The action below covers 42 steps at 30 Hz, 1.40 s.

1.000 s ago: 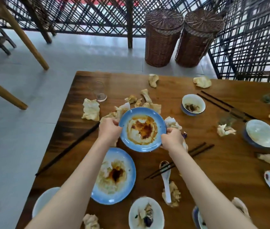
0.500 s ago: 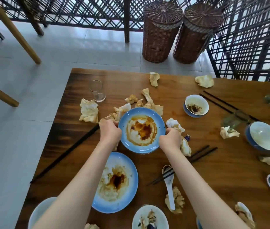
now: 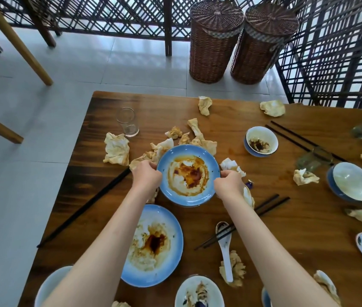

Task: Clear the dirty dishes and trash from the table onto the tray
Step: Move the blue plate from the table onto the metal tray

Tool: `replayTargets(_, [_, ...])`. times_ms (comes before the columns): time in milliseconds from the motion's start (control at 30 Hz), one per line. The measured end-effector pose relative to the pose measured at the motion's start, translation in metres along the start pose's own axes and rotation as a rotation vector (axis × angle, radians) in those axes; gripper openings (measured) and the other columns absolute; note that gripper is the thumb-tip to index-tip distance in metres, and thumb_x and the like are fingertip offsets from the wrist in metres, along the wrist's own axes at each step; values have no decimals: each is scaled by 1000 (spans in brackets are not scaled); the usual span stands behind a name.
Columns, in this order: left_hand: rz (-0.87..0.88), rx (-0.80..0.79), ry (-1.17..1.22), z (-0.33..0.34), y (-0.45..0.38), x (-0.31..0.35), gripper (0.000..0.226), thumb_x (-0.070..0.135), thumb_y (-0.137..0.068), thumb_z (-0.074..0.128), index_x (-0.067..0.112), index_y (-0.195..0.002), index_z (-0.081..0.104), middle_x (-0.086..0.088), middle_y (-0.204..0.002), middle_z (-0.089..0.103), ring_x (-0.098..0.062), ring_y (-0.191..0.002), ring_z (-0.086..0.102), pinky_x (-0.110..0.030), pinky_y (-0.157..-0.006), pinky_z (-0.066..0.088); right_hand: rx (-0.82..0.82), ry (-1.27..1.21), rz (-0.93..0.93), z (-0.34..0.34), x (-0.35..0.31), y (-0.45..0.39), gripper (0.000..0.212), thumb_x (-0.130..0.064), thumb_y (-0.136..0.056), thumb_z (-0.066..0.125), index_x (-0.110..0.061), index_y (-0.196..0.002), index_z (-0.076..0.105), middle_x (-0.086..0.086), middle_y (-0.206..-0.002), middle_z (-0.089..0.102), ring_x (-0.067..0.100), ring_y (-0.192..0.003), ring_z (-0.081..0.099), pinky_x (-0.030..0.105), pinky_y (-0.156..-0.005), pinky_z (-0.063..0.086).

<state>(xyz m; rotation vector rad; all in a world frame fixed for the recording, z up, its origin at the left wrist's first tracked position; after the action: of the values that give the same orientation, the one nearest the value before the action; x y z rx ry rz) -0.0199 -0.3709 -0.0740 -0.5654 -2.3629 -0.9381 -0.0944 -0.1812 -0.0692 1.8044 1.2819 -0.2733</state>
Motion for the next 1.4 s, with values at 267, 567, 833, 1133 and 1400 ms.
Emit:
replayTargets(267, [24, -30, -21, 2, 4, -1, 19, 4, -86, 50, 18, -86, 63, 2, -81, 58, -9, -72, 54, -17, -48, 37, -112, -74, 76, 4, 3, -1, 16, 2, -86, 50, -6, -96, 58, 10, -97, 64, 18, -81, 61, 33, -69, 58])
replayTargets(567, [47, 45, -17, -18, 29, -13, 17, 7, -85, 50, 18, -81, 62, 0, -87, 62, -9, -72, 51, -24, -62, 38, -169, -89, 15, -1, 0, 18, 17, 1, -85, 50, -11, -95, 51, 7, -98, 61, 19, -87, 61, 38, -77, 57])
replayTargets(833, [-13, 79, -35, -43, 65, -51, 19, 11, -88, 54, 11, -104, 65, -5, -102, 62, -18, -93, 58, -28, -68, 44, -210, -99, -6, 7, 12, 68, 24, -1, -83, 51, -7, -106, 52, 11, -107, 60, 24, -96, 61, 41, -81, 57])
replayTargets(1133, [41, 72, -72, -69, 102, -100, 29, 12, -89, 57, 9, -117, 60, -4, -109, 62, -11, -88, 52, -20, -61, 42, -156, -109, 24, 31, 46, 128, 19, 0, -83, 51, -16, -73, 47, 11, -98, 62, 26, -91, 62, 44, -79, 57])
replayTargets(1400, [31, 44, -110, -66, 121, -129, 35, 10, -91, 54, 6, -125, 56, -10, -117, 62, -16, -97, 58, -21, -64, 43, -174, -19, 38, 42, 71, 150, 24, -1, -83, 50, -4, -106, 58, 14, -102, 63, 28, -92, 62, 40, -79, 56])
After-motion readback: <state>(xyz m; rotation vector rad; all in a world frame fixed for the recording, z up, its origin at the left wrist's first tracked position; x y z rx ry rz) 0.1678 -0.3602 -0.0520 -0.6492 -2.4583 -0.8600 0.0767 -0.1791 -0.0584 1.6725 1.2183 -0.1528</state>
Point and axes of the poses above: each hand's wrist, its own y-axis away from the middle knuckle, its own z-axis out of the palm, x = y × z, the point moved 2 cm from there along -y, towards the middle knuckle
